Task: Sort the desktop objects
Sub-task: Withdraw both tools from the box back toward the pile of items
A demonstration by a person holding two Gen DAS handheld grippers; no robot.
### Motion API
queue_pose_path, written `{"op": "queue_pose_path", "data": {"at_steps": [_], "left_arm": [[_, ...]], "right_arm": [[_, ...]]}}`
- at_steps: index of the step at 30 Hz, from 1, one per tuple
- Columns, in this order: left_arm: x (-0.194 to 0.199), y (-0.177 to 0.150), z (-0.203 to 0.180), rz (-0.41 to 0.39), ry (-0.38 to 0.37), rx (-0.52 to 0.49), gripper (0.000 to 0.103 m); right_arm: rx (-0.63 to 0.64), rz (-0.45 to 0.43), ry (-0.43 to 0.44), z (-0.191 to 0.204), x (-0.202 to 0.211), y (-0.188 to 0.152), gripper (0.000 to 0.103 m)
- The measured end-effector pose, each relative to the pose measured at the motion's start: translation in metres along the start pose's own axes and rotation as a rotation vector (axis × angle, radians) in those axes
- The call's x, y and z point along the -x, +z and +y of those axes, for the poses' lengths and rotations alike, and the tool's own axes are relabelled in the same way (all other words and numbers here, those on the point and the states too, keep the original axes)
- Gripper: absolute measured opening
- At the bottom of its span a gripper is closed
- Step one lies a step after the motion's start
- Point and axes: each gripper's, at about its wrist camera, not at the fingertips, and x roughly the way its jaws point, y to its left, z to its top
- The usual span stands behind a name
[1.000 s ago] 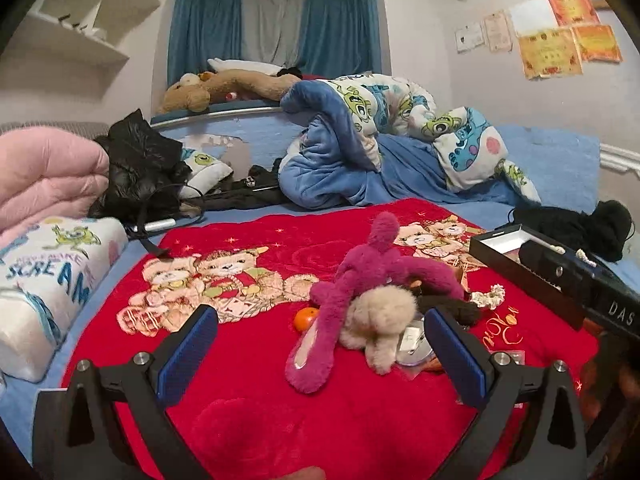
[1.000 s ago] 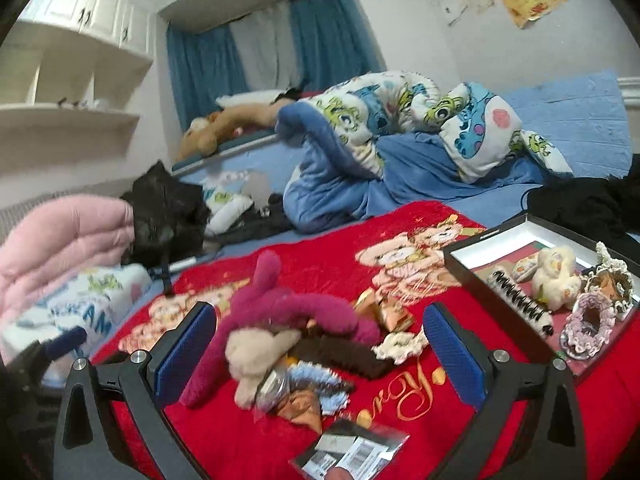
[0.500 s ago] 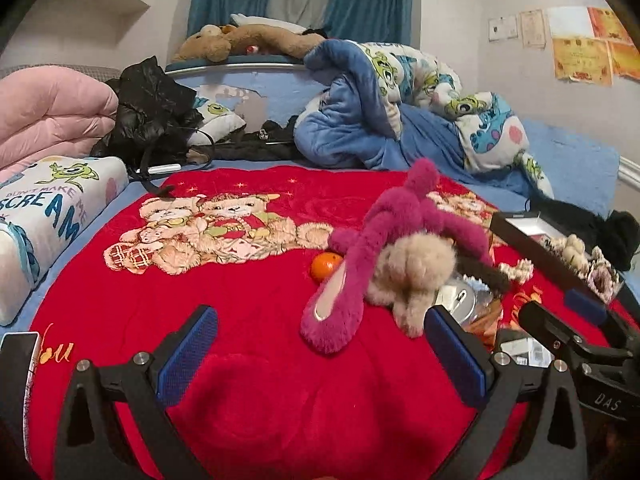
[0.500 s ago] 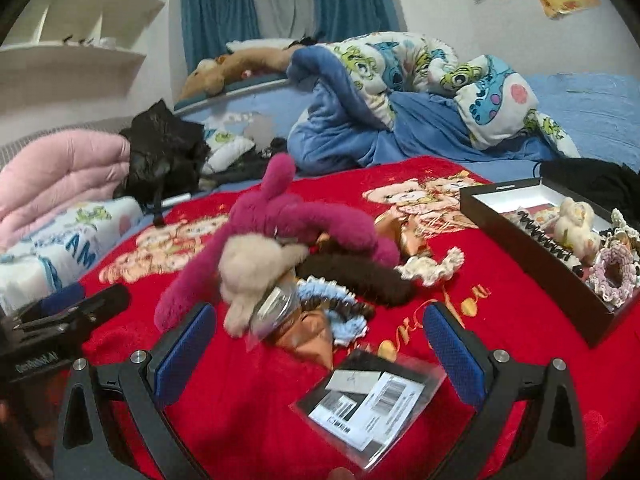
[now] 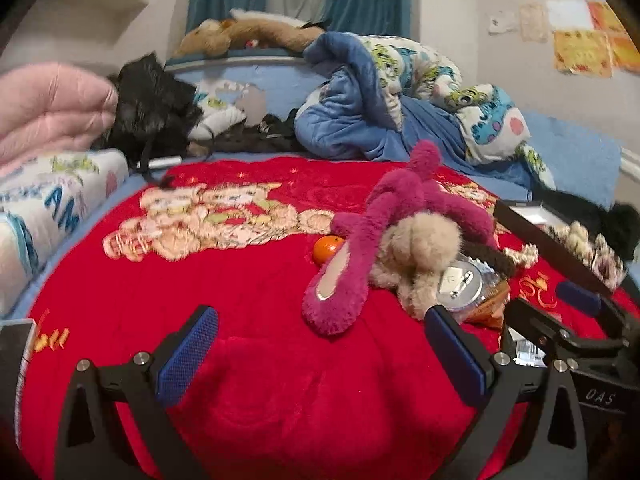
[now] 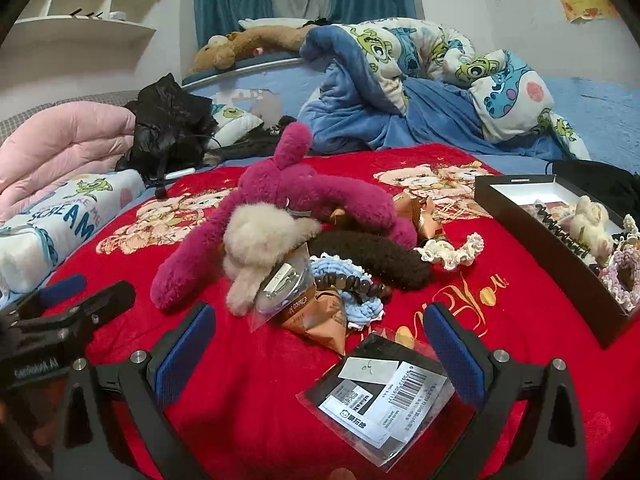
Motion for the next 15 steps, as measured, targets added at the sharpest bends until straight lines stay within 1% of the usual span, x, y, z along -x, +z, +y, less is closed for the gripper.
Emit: {"op": "queue_pose_path", "data": {"at_steps": [1, 4, 9, 15], "left_arm": [[0.0010, -0.0004, -0.0019, -0.005, 0.012, -0.010, 0.103], [0.0021, -0.0006, -0.0012, -0.002, -0.002, -0.006, 0.103], [-0.0023, -0.0010, 0.0020, 0.020, 0.000, 0.009, 0.103], [-0.0024, -0.0020, 0.0017, 0.018, 0.002, 0.009, 0.103]], "right_arm": [[0.003, -0.003, 0.000, 0.0005, 0.0005, -0.0003, 0.103], [-0.004, -0.002, -0.003, -0.0006, -0.0001, -0.0003, 0.103], [-0.021, 0.019, -0.015, -0.0036, -0.0042, -0.0007, 0.103], [-0.020, 0.020, -0.006, -0.0036, -0.0035, -0.0013, 0.103]]}}
